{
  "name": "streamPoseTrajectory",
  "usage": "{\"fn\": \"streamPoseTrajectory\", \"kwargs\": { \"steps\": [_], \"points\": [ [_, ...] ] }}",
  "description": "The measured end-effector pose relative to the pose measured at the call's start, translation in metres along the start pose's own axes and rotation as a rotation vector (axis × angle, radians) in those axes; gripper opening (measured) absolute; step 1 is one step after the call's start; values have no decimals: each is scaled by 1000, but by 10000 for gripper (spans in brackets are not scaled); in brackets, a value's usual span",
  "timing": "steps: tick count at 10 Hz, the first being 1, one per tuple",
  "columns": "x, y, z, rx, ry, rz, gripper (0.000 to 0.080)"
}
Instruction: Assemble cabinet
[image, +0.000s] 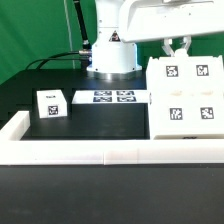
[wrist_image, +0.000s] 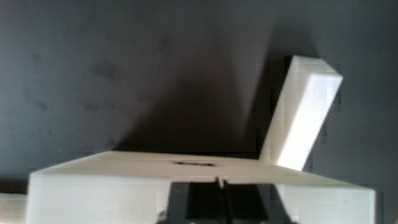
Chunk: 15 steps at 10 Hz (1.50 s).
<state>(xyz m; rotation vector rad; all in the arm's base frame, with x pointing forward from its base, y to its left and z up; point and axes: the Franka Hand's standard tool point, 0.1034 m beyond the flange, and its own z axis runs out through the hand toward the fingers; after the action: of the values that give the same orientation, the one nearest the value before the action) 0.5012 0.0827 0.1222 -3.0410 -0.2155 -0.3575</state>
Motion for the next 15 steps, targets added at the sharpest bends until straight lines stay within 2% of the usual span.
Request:
{"fn": "streamPoseTrajectory", "kwargs": {
  "steps": [2, 6, 9, 11, 15],
  "points": [
    [4, -2, -1, 2, 2, -1, 2],
    [31, -6, 7, 18, -20, -1, 2],
    [29, -6, 8, 18, -24, 0, 2],
    [32, -5, 3, 18, -20, -1, 2],
    [49, -3, -6, 21, -9, 0, 2]
  ]
}}
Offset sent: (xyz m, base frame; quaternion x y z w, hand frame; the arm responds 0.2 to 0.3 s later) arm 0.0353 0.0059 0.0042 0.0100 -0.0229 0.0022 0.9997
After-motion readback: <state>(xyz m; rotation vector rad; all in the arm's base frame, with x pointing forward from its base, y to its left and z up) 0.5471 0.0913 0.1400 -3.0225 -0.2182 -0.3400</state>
